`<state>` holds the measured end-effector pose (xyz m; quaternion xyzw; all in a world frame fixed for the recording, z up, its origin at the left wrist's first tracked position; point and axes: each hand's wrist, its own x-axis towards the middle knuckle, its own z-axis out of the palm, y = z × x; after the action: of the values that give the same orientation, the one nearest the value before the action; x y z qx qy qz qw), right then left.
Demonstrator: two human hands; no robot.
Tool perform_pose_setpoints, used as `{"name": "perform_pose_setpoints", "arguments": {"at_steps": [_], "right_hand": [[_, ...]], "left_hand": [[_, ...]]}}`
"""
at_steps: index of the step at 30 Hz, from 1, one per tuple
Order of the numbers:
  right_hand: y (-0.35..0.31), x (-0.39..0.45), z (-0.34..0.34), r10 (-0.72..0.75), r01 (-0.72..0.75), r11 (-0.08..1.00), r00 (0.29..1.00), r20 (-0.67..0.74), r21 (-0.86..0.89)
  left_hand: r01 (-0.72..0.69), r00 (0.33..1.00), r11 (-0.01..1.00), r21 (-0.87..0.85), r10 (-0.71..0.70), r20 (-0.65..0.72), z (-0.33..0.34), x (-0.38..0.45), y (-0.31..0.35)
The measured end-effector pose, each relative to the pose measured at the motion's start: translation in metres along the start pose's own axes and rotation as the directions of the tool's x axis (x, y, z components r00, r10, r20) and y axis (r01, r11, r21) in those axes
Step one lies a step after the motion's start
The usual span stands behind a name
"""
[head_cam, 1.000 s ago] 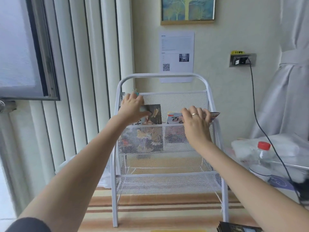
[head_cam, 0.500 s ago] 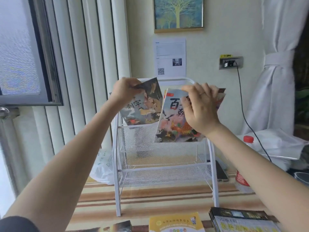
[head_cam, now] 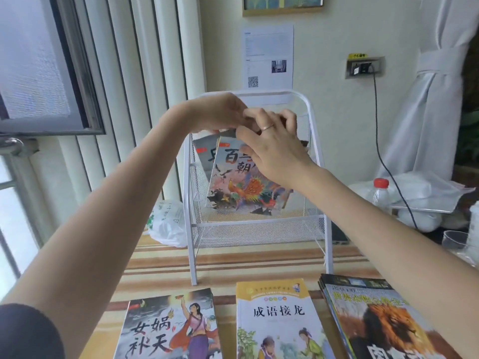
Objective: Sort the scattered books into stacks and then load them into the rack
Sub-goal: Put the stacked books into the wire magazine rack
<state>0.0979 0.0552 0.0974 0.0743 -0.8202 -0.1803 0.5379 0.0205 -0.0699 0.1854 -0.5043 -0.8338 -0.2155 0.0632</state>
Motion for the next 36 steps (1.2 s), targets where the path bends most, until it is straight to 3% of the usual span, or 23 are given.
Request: {"name": "perform_pose_setpoints", "arguments": {"at_steps": [3, 7, 9, 12, 13, 15, 16, 19, 21, 23, 24, 25, 27, 30, 32, 36], "right_hand": [[-0.007, -0.006, -0.007, -0.039, 0.036, 0.997, 0.998, 0.043, 0.074], [-0.014, -0.015, -0.013, 0.021, -0.094, 0.965, 0.957, 0.289, 0.243], [-0.013, -0.020, -0.016, 0.082, -0.223, 0.911, 0.923, 0.375, 0.348], [-0.006, -0.029, -0.024, 0.177, -0.442, 0.739, 0.856, 0.485, 0.509], [-0.005, -0.033, -0.025, 0.189, -0.483, 0.692, 0.839, 0.510, 0.537], [-0.007, -0.041, -0.026, 0.197, -0.535, 0.619, 0.814, 0.546, 0.575], [-0.009, -0.045, -0.026, 0.198, -0.561, 0.584, 0.799, 0.567, 0.587], [-0.014, -0.063, -0.016, 0.223, -0.646, 0.560, 0.721, 0.656, 0.519], [-0.016, -0.083, -0.008, 0.301, -0.654, 0.623, 0.706, 0.641, 0.428], [-0.022, -0.110, -0.005, 0.447, -0.627, 0.704, 0.756, 0.478, 0.334], [-0.026, -0.124, -0.006, 0.536, -0.647, 0.685, 0.759, 0.370, 0.336], [-0.029, -0.139, -0.006, 0.628, -0.687, 0.616, 0.724, 0.285, 0.386], [-0.035, -0.171, -0.002, 0.784, -0.784, 0.409, 0.564, 0.261, 0.466], [-0.049, -0.204, 0.007, 0.795, -0.866, -0.012, 0.295, 0.530, 0.500], [-0.058, -0.212, 0.009, 0.723, -0.824, -0.185, 0.254, 0.642, 0.535], [-0.062, -0.219, 0.009, 0.764, -0.707, -0.285, 0.240, 0.599, 0.647]], "left_hand": [[0.033, 0.982, 0.994, -0.108, -0.012, 0.189, 0.007, -0.014, -0.007], [0.096, 0.961, 0.925, -0.369, 0.010, 0.275, 0.030, -0.022, -0.033], [0.137, 0.974, 0.793, -0.593, 0.001, 0.227, 0.044, -0.030, -0.050], [0.168, 0.975, 0.497, -0.851, 0.041, 0.217, 0.073, -0.054, -0.074], [0.166, 0.971, 0.452, -0.876, 0.081, 0.225, 0.086, -0.061, -0.082], [0.163, 0.968, 0.474, -0.865, 0.094, 0.234, 0.121, -0.076, -0.090], [0.188, 0.972, 0.491, -0.851, 0.032, 0.234, 0.138, -0.083, -0.087], [0.198, 0.979, 0.419, -0.886, -0.132, 0.157, 0.184, -0.095, -0.083], [0.125, 0.975, 0.441, -0.889, -0.221, 0.027, 0.203, -0.104, -0.077], [0.092, 0.946, 0.449, -0.889, -0.318, -0.063, 0.215, -0.111, -0.073], [0.075, 0.933, 0.457, -0.886, -0.345, -0.099, 0.221, -0.114, -0.070], [0.064, 0.921, 0.458, -0.887, -0.369, -0.124, 0.225, -0.117, -0.068], [0.075, 0.905, 0.429, -0.900, -0.409, -0.119, 0.228, -0.122, -0.065], [0.072, 0.919, 0.400, -0.914, -0.382, -0.095, 0.230, -0.123, -0.067], [0.078, 0.937, 0.388, -0.918, -0.342, -0.065, 0.233, -0.124, -0.066], [0.137, 0.900, 0.318, -0.938, -0.436, -0.017, 0.244, -0.128, -0.065]]}}
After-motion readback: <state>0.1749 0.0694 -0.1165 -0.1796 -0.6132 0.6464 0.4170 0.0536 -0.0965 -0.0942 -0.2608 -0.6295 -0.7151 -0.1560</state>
